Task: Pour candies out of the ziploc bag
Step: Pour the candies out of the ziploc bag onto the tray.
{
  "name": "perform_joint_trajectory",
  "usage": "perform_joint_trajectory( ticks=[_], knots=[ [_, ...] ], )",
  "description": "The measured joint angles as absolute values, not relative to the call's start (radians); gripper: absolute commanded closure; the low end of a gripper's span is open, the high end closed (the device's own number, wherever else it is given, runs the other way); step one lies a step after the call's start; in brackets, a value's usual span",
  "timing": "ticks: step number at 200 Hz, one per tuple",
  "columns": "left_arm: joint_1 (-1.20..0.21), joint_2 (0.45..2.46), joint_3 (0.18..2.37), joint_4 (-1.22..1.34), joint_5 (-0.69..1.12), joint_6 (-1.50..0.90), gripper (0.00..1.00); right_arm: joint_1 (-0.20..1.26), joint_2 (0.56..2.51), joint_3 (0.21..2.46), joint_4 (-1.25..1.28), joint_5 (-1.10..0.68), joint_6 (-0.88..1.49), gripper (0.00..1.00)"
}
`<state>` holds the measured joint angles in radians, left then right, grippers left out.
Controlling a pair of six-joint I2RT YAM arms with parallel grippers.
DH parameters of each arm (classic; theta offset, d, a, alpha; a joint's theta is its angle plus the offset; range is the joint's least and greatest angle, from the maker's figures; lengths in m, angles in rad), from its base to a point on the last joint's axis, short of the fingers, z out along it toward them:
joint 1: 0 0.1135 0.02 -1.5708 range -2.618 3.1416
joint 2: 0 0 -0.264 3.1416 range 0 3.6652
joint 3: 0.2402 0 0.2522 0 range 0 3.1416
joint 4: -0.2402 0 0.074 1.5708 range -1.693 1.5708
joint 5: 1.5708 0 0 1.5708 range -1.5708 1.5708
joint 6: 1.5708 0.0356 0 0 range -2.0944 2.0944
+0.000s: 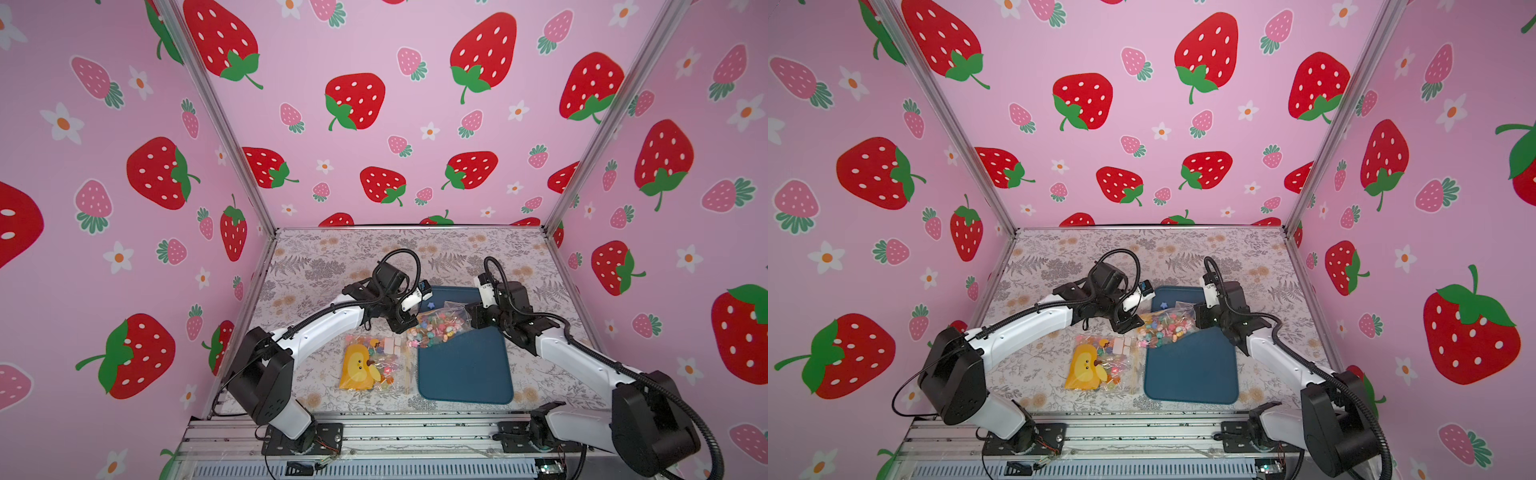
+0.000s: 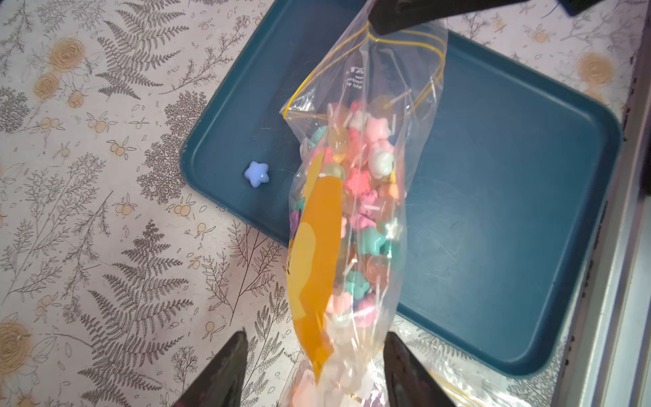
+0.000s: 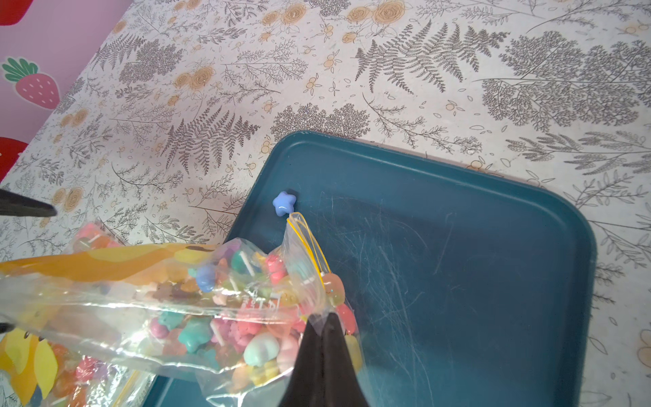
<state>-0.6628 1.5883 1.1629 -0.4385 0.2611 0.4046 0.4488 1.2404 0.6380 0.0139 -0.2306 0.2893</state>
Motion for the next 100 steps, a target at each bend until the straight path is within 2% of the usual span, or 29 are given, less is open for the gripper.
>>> perform_joint_trajectory(
  ticks=[21,46,68,72,100],
  knots=[
    [-0.658,1.608,1.137,-0.393,0.263,0.384,0.45,0.449,1.24,0.638,0.012,-0.233,0.288,1.0],
    [-0.654,1.63,1.137,-0.364,0.278,0.353,0.73,0.449,1.24,0.638,0.011,-0.233,0.287,1.0],
    [-0.653,1.652,1.14,-0.364,0.29,0.351,0.93,0.449,1.24,0.638,0.007,-0.234,0.287,1.0],
    [-0.652,1.653,1.14,-0.364,0.293,0.342,1.0,0.449,1.24,0.638,0.006,-0.234,0.287,1.0],
    [-0.653,1.645,1.145,-0.378,0.297,0.345,1.0,0.449,1.24,0.638,0.006,-0.236,0.287,1.0]
  ],
)
